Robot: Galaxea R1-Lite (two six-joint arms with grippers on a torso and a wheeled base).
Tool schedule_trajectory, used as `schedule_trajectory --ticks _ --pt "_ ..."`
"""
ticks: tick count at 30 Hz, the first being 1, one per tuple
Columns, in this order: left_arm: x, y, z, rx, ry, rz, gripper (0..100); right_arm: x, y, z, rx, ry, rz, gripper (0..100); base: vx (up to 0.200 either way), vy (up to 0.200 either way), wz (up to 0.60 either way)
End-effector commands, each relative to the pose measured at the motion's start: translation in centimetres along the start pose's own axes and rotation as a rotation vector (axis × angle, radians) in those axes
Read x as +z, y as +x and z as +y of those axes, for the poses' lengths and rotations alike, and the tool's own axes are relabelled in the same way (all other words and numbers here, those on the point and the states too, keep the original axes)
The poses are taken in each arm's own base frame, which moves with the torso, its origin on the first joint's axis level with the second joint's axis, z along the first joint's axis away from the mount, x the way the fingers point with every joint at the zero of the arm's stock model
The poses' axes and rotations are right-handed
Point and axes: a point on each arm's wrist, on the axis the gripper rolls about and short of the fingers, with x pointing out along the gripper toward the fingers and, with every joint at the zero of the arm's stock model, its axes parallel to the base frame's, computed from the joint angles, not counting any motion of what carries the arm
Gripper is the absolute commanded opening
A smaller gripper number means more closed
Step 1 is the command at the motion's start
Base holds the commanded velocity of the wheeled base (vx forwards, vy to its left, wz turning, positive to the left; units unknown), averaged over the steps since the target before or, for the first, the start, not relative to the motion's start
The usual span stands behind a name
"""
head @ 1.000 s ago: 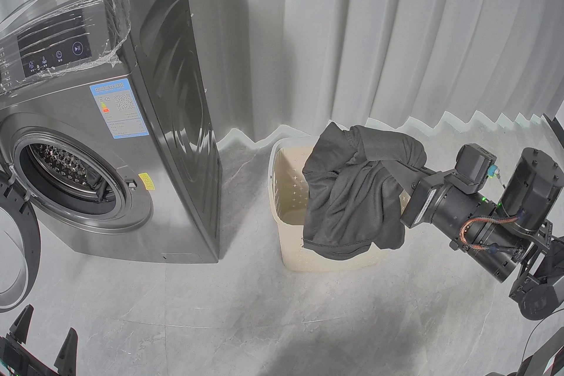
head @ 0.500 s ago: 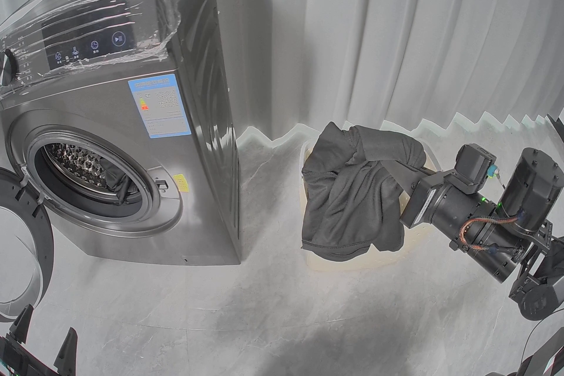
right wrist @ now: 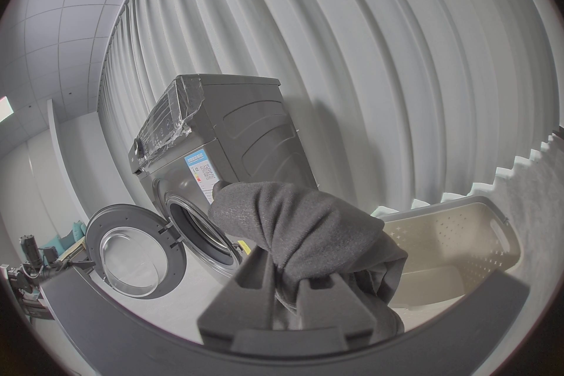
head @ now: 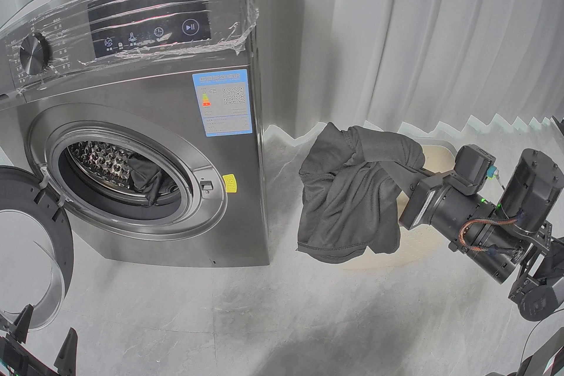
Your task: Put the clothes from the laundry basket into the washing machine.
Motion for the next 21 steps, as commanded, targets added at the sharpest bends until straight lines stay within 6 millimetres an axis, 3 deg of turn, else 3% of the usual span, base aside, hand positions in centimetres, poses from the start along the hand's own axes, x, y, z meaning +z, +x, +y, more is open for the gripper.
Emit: schedule_trajectory --ticks 1,9,18,21 --pt "-0.43 0.01 0.02 -0.003 -0.003 0.001 100 -0.18 -0.10 -0.05 0.002 -0.001 0.008 0 -0.200 0.000 0.00" --pt "-0.48 0.02 0.02 -0.002 -0.004 0.003 100 -0.30 -0.13 -0.04 0.004 -0.002 0.013 0 -0.200 0.000 0.00" --pt "-0.45 0.01 0.02 -0.002 -0.004 0.003 100 -0.37 -0.12 -0.09 0.003 -0.001 0.016 0 0.000 0.000 0.00" --pt "-0.45 0.01 0.02 -0.002 -0.004 0.003 100 -0.44 -0.17 -0.07 0.004 -0.003 0.020 0 0.000 0.200 0.00"
